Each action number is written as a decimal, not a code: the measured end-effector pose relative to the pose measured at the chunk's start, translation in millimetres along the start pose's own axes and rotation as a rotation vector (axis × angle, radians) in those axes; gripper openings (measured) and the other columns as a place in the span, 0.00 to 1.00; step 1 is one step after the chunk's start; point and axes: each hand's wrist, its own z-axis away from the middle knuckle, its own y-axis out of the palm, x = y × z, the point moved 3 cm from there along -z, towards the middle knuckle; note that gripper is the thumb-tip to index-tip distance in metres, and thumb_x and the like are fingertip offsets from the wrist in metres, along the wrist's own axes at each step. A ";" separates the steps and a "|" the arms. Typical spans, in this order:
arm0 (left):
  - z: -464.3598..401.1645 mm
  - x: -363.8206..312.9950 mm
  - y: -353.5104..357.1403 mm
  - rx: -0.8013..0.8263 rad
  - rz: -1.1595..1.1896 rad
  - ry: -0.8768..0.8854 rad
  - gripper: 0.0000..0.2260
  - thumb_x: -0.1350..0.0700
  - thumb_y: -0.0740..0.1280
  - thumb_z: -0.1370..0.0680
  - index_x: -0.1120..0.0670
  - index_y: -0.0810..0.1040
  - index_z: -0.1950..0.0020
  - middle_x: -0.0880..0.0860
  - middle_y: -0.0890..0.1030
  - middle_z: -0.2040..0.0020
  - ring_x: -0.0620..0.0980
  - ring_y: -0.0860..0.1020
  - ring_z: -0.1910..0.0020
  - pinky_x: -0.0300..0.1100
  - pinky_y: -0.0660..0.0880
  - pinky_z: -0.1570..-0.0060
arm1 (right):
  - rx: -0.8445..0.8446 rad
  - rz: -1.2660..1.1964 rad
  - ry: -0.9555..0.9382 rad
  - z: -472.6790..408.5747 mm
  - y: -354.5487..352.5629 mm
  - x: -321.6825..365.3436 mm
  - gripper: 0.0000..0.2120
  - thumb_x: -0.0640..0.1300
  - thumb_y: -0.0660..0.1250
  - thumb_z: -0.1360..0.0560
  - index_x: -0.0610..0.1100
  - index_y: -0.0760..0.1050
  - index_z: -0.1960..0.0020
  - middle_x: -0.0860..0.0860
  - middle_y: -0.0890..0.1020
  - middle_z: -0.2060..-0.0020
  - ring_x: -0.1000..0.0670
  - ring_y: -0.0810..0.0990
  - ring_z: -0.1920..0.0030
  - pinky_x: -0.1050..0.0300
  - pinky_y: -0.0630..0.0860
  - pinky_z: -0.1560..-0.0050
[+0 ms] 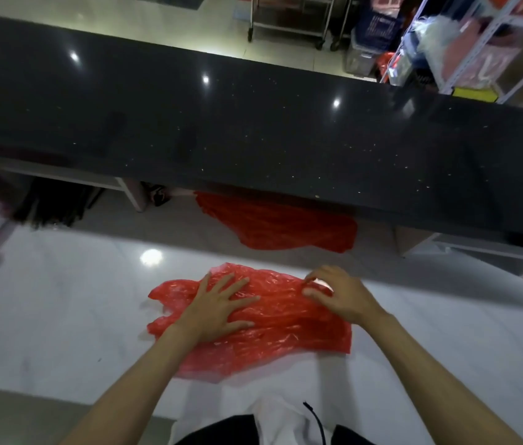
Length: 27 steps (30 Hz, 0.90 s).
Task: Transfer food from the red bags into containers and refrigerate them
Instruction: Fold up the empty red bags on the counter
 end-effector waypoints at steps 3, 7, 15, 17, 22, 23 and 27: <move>-2.3 3.7 0.6 -0.018 0.001 0.011 0.30 0.24 0.45 0.22 0.30 0.57 0.21 0.46 0.54 0.16 0.56 0.51 0.17 0.69 0.45 0.22 | -0.205 -0.002 0.115 -35.7 -6.3 -20.3 0.17 0.61 0.57 0.18 0.56 0.74 0.34 0.53 0.78 0.40 0.46 0.76 0.39 0.45 0.76 0.41; -0.8 -0.8 -0.8 0.007 0.034 0.017 0.32 0.23 0.46 0.22 0.31 0.57 0.20 0.46 0.52 0.16 0.55 0.47 0.16 0.68 0.41 0.22 | -0.064 0.144 0.341 -82.8 9.6 -46.7 0.39 0.48 0.67 0.22 0.58 0.52 0.18 0.48 0.59 0.19 0.42 0.60 0.21 0.42 0.67 0.28; 8.0 -18.5 -17.1 0.011 0.143 0.030 0.33 0.24 0.43 0.21 0.36 0.64 0.21 0.45 0.58 0.17 0.48 0.49 0.17 0.63 0.38 0.21 | -0.237 0.314 0.380 -79.8 26.0 -38.8 0.25 0.35 0.72 0.35 0.42 0.82 0.38 0.40 0.85 0.47 0.35 0.83 0.49 0.44 0.81 0.48; 9.5 -22.2 -25.9 -0.092 0.159 0.045 0.30 0.27 0.45 0.19 0.39 0.70 0.25 0.45 0.66 0.21 0.47 0.56 0.19 0.60 0.43 0.20 | -0.230 0.361 0.369 -68.4 15.6 -27.8 0.23 0.38 0.74 0.38 0.45 0.84 0.43 0.43 0.84 0.47 0.36 0.80 0.48 0.44 0.78 0.49; 3.1 -43.4 -72.9 -0.612 0.064 0.206 0.23 0.39 0.65 0.19 0.48 0.77 0.28 0.52 0.75 0.27 0.54 0.72 0.26 0.57 0.65 0.26 | -0.278 0.300 0.252 -38.5 -20.5 1.2 0.22 0.36 0.73 0.37 0.47 0.77 0.44 0.46 0.82 0.51 0.39 0.81 0.50 0.45 0.75 0.51; -0.3 -49.3 -83.5 -0.652 0.030 0.232 0.26 0.40 0.68 0.21 0.48 0.75 0.26 0.54 0.73 0.25 0.55 0.70 0.25 0.58 0.64 0.26 | -0.313 0.286 0.199 -31.5 -27.2 9.4 0.20 0.35 0.73 0.37 0.47 0.76 0.47 0.48 0.82 0.54 0.40 0.81 0.53 0.47 0.73 0.54; -19.9 -61.9 -112.8 -0.407 -0.078 0.037 0.54 0.33 0.74 0.33 0.41 0.46 0.16 0.56 0.52 0.16 0.57 0.51 0.17 0.68 0.50 0.23 | -0.456 0.141 0.026 -3.0 -45.8 46.2 0.15 0.35 0.72 0.32 0.50 0.70 0.55 0.53 0.80 0.61 0.47 0.79 0.62 0.52 0.74 0.65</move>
